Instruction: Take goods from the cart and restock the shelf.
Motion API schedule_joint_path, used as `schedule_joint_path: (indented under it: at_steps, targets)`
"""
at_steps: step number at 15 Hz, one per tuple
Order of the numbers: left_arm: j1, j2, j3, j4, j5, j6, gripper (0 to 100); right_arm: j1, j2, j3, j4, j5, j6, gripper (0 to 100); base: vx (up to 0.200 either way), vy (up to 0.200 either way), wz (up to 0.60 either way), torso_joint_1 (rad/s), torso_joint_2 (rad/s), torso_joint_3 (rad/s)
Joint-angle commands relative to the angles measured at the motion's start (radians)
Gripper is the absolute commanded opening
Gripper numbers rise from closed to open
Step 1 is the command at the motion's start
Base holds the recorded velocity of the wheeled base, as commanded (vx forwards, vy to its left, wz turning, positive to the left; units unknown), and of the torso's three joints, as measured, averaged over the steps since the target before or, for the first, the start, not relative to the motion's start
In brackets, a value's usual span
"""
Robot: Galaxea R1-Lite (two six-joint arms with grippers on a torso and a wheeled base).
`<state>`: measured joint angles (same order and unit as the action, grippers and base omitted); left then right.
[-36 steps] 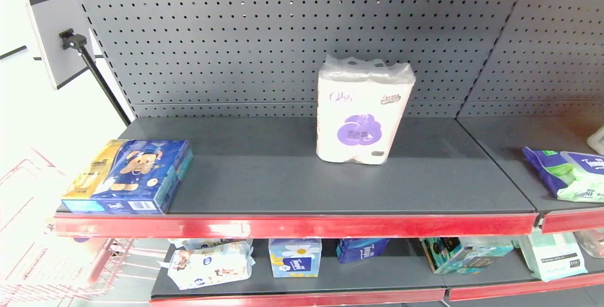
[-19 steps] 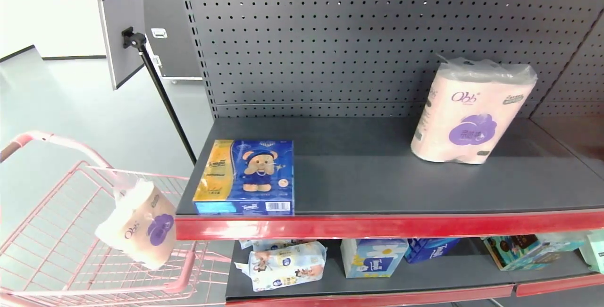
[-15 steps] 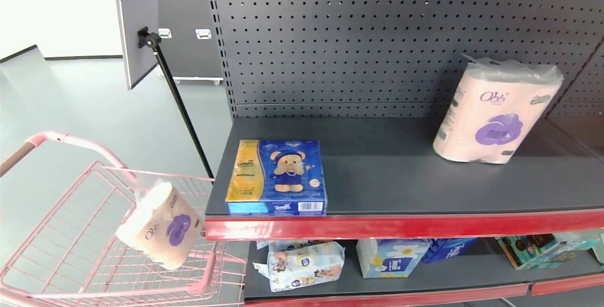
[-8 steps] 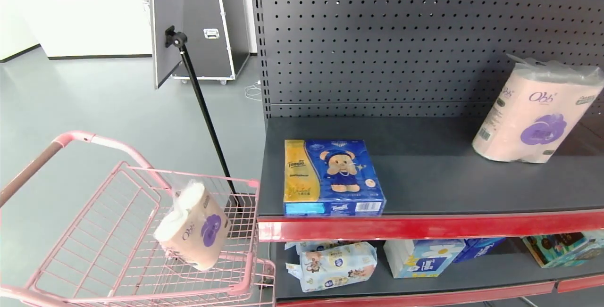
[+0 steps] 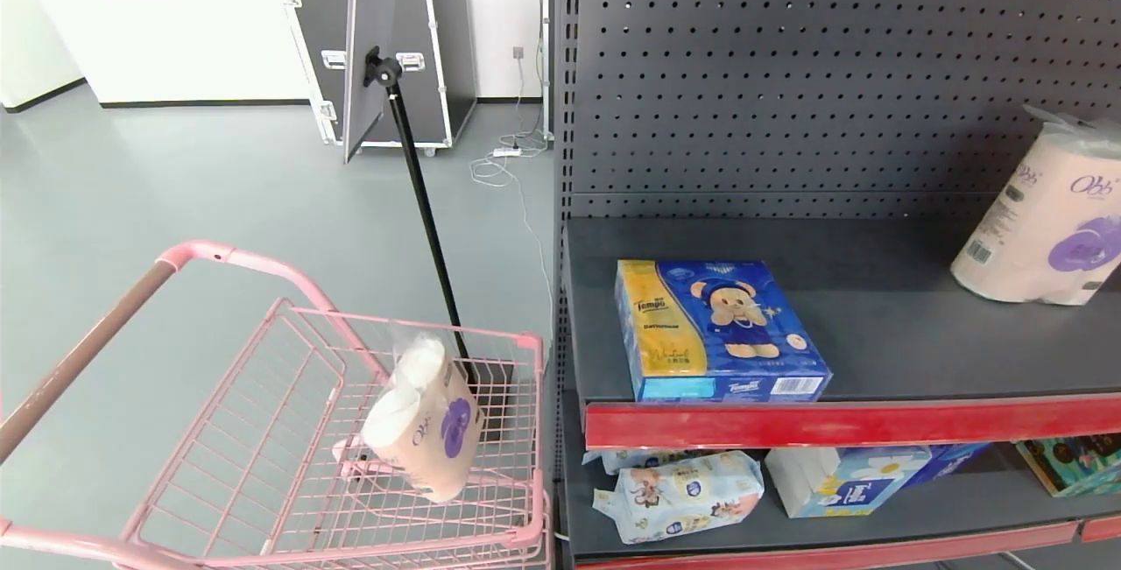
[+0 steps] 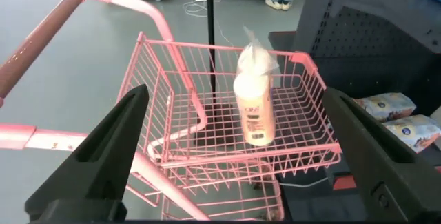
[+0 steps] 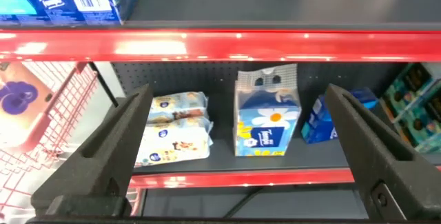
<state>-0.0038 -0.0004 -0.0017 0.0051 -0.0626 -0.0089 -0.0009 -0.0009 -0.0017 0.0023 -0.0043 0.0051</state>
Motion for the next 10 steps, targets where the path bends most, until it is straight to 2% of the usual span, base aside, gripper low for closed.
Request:
schedule_joint_path:
  at_steps: [1, 4, 10]
  targets:
    - [0.001, 0.000, 0.000, -0.001, 0.000, 0.000, 100, 0.001, 0.001, 0.000, 0.001, 0.000, 0.001, 100, 0.000, 0.000, 0.00, 0.000, 0.00, 0.000]
    - [0.001, 0.000, 0.000, -0.001, 0.000, 0.000, 100, 0.001, 0.001, 0.000, -0.001, 0.001, 0.001, 100, 0.000, 0.000, 0.00, -0.054, 0.12, 0.072]
    - [0.001, 0.000, 0.000, -0.002, 0.000, 0.000, 100, 0.001, 0.001, 0.000, -0.001, 0.000, 0.001, 100, 0.000, 0.000, 0.00, -0.137, 0.37, 0.220]
